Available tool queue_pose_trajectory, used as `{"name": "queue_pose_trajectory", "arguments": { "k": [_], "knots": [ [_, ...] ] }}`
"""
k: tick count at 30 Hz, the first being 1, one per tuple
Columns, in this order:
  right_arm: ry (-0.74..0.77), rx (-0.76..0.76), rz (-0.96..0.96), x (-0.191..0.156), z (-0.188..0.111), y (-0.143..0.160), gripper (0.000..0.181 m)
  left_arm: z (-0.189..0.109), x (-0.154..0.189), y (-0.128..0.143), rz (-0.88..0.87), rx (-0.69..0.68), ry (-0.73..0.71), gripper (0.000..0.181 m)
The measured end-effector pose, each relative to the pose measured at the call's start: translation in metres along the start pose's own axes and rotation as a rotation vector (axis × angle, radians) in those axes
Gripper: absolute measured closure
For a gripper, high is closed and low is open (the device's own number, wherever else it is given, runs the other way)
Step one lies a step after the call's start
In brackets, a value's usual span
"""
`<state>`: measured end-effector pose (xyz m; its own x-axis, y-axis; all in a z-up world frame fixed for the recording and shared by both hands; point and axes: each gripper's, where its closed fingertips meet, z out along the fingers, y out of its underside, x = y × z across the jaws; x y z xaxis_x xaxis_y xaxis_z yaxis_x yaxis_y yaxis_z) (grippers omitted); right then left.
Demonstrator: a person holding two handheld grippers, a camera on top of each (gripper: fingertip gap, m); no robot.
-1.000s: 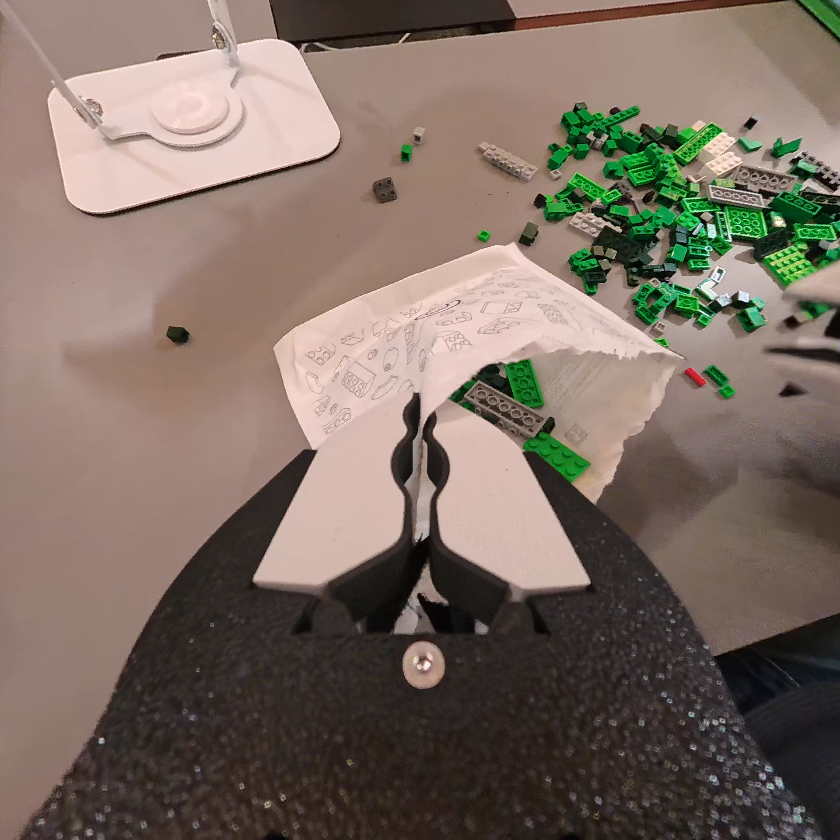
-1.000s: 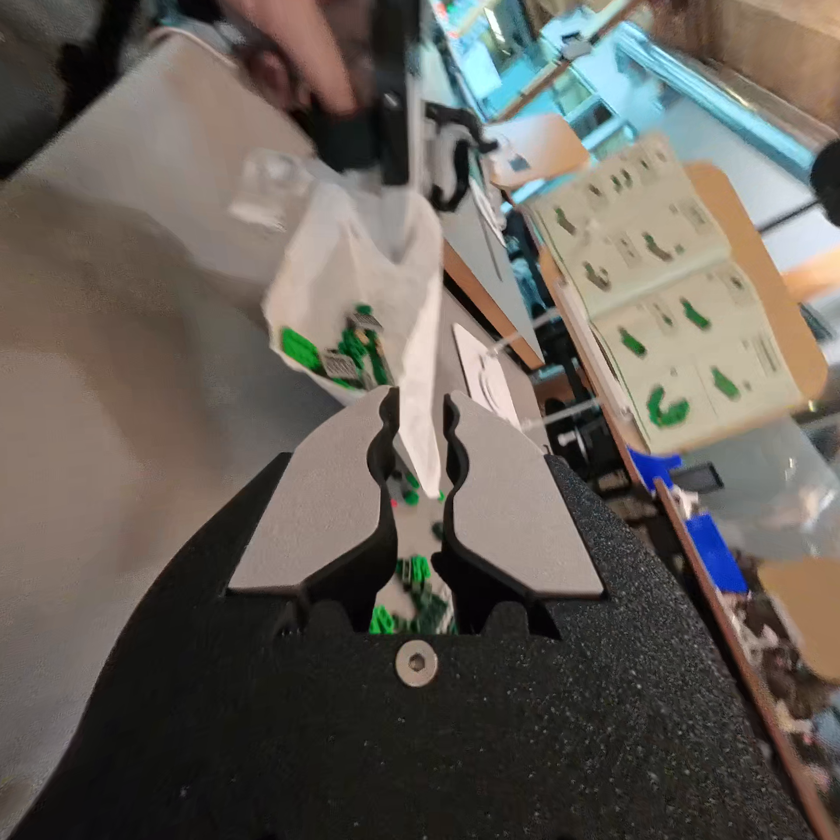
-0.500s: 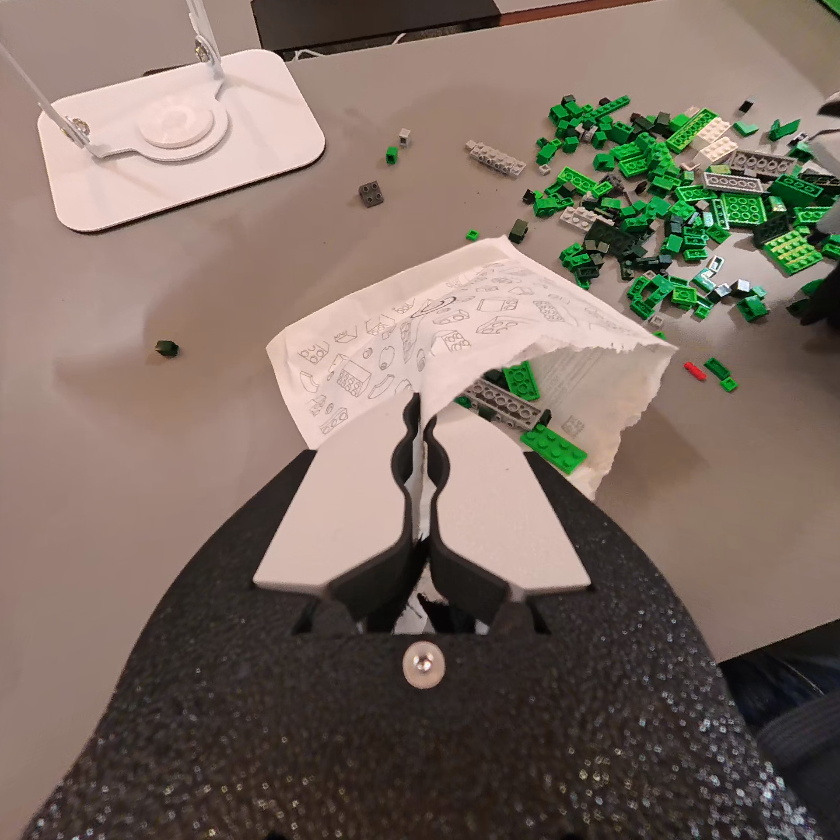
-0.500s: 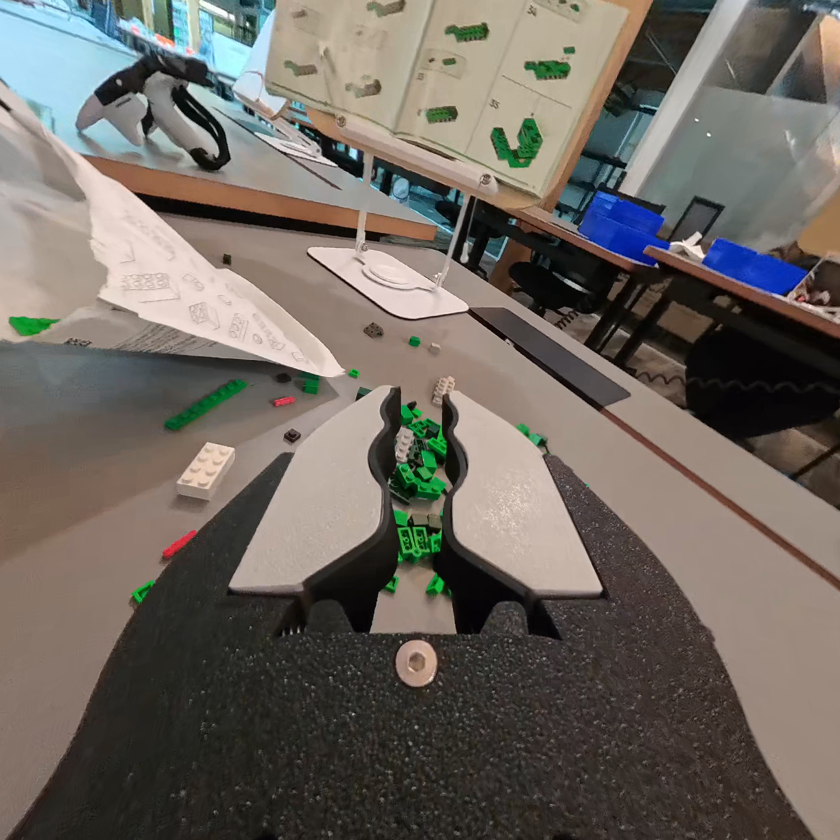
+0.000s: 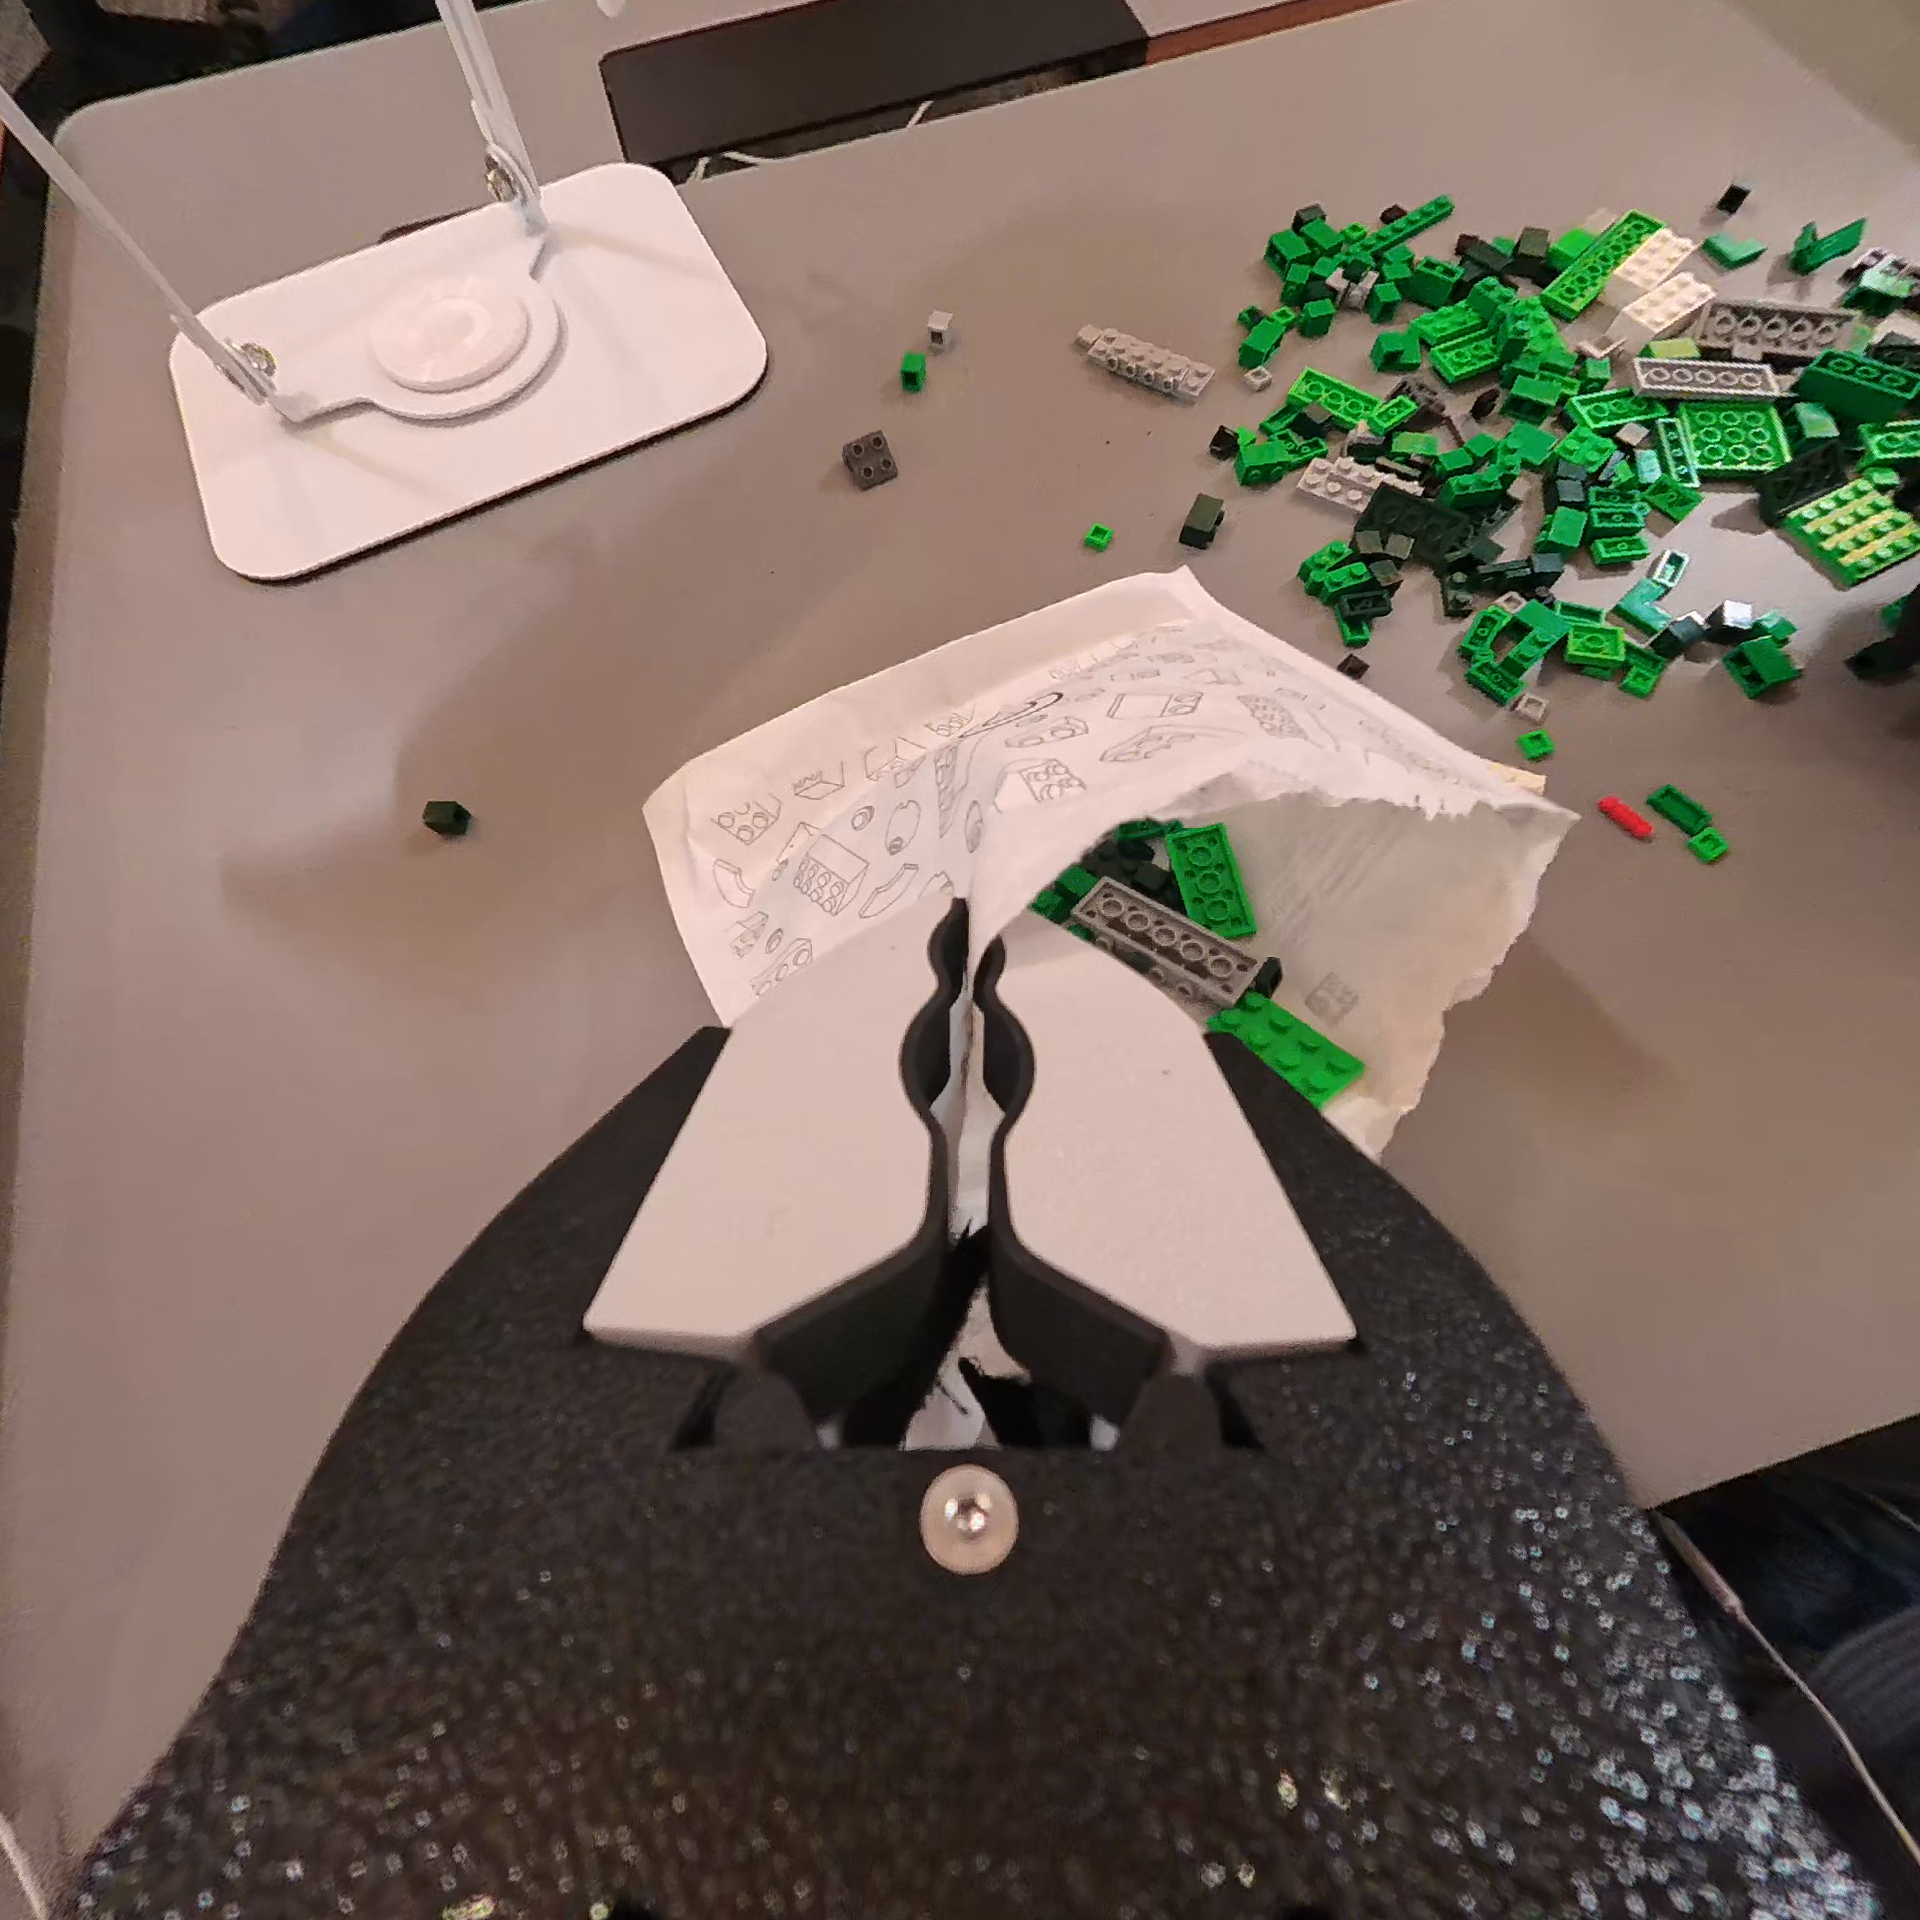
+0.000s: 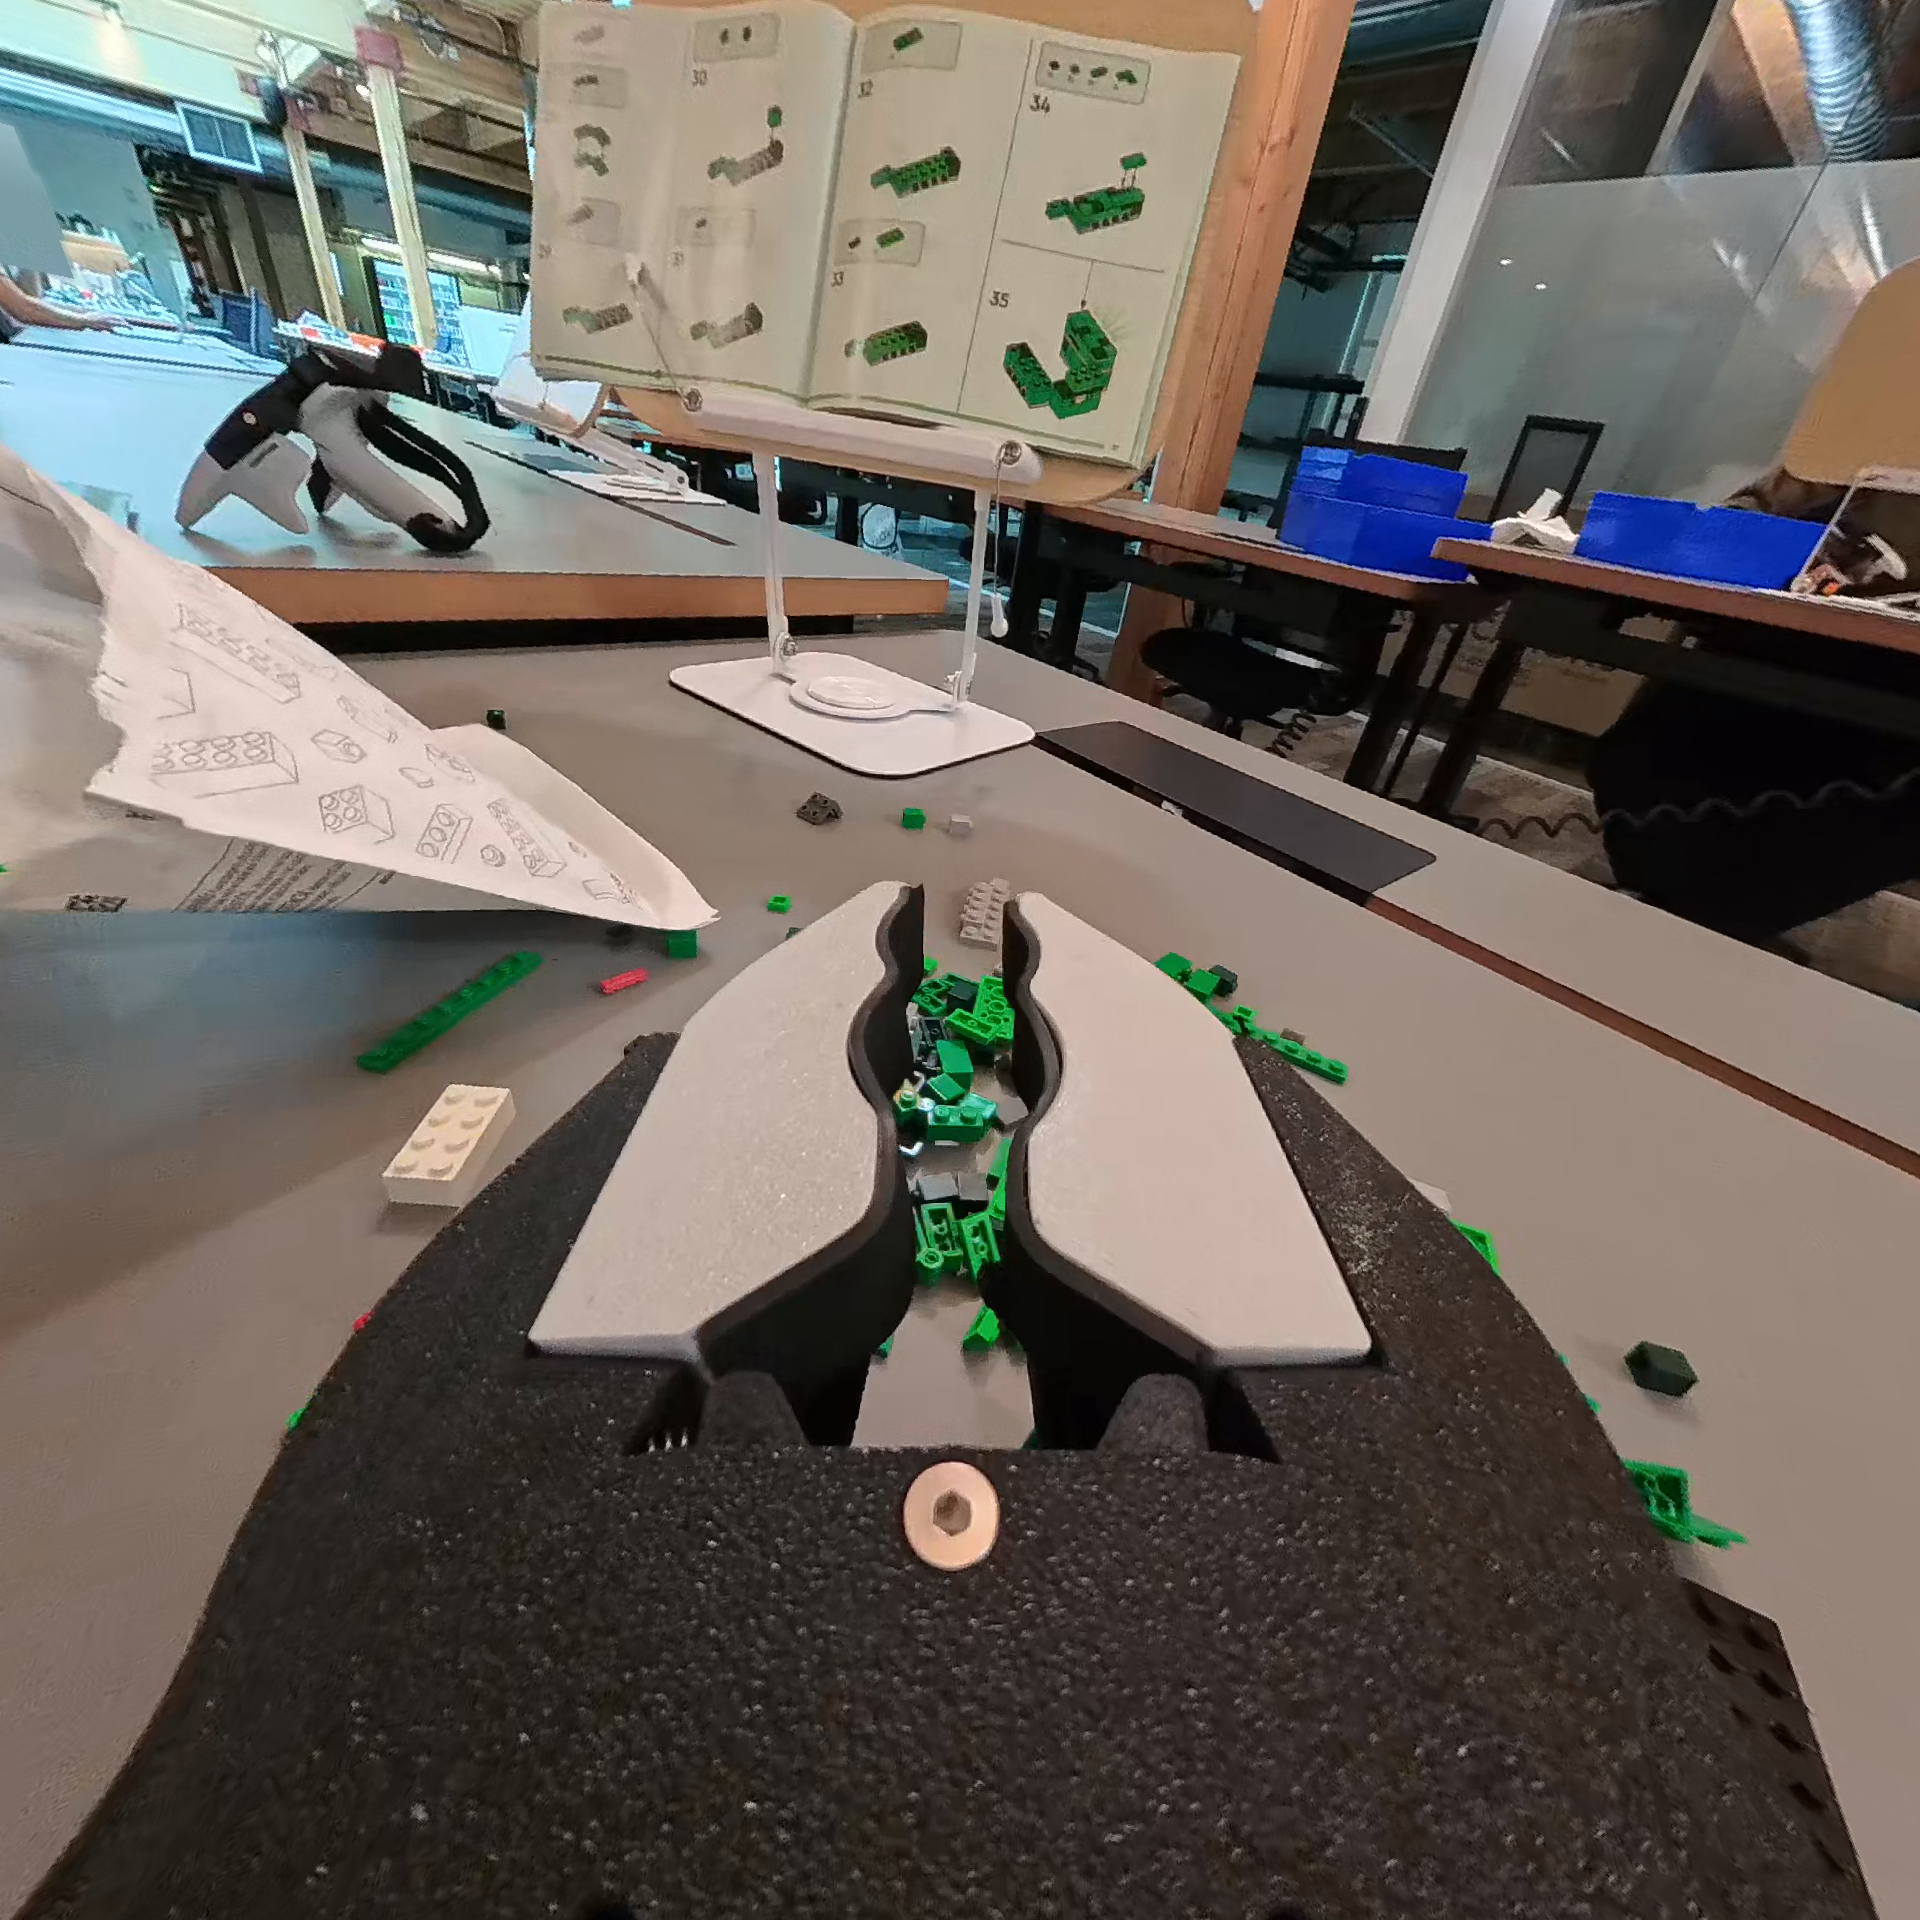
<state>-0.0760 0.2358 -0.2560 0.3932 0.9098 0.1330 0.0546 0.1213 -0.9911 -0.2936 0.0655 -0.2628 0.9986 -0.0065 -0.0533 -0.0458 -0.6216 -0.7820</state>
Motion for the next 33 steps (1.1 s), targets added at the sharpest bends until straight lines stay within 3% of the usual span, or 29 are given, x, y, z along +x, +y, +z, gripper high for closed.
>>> {"name": "queue_pose_trajectory", "arguments": {
  "k": [14, 30, 33],
  "knots": [
    [-0.012, 0.038, 0.094, 0.002, -0.002, -0.004, 0.17, 0.001, -0.001, 0.001, 0.004, 0.002, 0.004, 0.181],
    [-0.023, -0.018, 0.026, -0.005, 0.003, 0.002, 0.171, 0.0, -0.003, 0.002, -0.001, -0.006, 0.014, 0.181],
    [-0.023, -0.029, 0.057, -0.004, 0.002, 0.003, 0.163, -0.003, -0.01, 0.003, -0.016, -0.003, 0.003, 0.181]
  ]
}}
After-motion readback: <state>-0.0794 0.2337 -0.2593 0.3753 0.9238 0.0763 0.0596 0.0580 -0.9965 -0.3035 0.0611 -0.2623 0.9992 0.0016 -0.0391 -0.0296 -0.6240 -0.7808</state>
